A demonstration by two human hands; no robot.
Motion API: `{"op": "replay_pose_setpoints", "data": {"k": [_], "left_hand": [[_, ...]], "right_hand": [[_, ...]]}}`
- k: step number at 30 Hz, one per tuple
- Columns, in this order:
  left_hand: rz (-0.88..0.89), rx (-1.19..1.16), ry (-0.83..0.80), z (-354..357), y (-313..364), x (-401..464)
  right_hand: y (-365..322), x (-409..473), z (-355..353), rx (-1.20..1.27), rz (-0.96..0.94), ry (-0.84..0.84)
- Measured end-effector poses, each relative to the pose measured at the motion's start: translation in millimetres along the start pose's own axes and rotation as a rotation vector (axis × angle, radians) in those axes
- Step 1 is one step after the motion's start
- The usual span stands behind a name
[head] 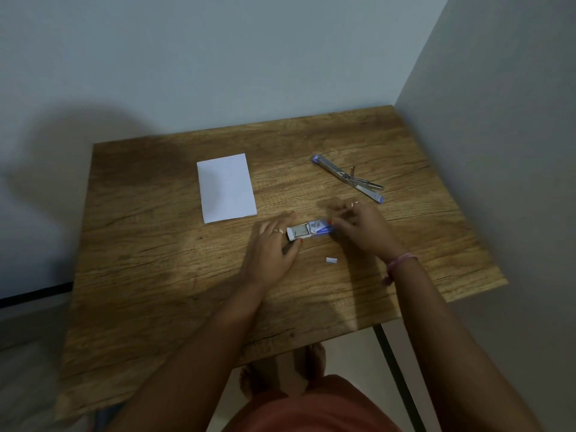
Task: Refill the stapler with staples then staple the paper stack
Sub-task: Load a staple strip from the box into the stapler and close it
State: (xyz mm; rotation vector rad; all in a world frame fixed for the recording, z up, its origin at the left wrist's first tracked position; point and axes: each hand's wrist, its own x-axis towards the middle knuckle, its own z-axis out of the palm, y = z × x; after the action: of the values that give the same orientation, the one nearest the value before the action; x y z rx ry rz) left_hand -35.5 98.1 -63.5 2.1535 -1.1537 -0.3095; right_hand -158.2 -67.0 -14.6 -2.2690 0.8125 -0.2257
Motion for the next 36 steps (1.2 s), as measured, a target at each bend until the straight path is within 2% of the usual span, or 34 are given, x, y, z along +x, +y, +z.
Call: {"op": "replay_pose_setpoints", "data": {"k": [3, 6, 10, 14, 20, 26, 32, 36], "left_hand": [[-0.021, -0.027, 0.056, -3, 2, -1], [-0.064, -0.126, 0.090, -5, 4, -2], [-0.080, -0.212, 0.101, -8, 7, -3], [-0.112, -0.252, 0.092, -11, 8, -3], [-0.124, -0.292, 0.076, -10, 6, -3], [-0.143, -0.390, 0.014, -9, 5, -3], [-0.098, -0.368, 0.025, -7, 5, -3], [0.059, -0.125, 0.050, -1, 4, -5]], "right_hand": [[12, -8, -3, 0.086, 0.066, -0.133], [14, -10, 1, 0.141, 0.046, -0.114], [9, -5, 6, 0.062, -0.010, -0.122], [6, 1, 8, -0.013, -0.073, -0.131], [5, 4, 12, -0.028, -0.070, -0.161], [-2, 0, 23, -0.003, -0.158, -0.137], [-1, -3, 27, 0.008, -0.193, -0.109], [3, -6, 23, 0.108, -0.157, -0.137]]}}
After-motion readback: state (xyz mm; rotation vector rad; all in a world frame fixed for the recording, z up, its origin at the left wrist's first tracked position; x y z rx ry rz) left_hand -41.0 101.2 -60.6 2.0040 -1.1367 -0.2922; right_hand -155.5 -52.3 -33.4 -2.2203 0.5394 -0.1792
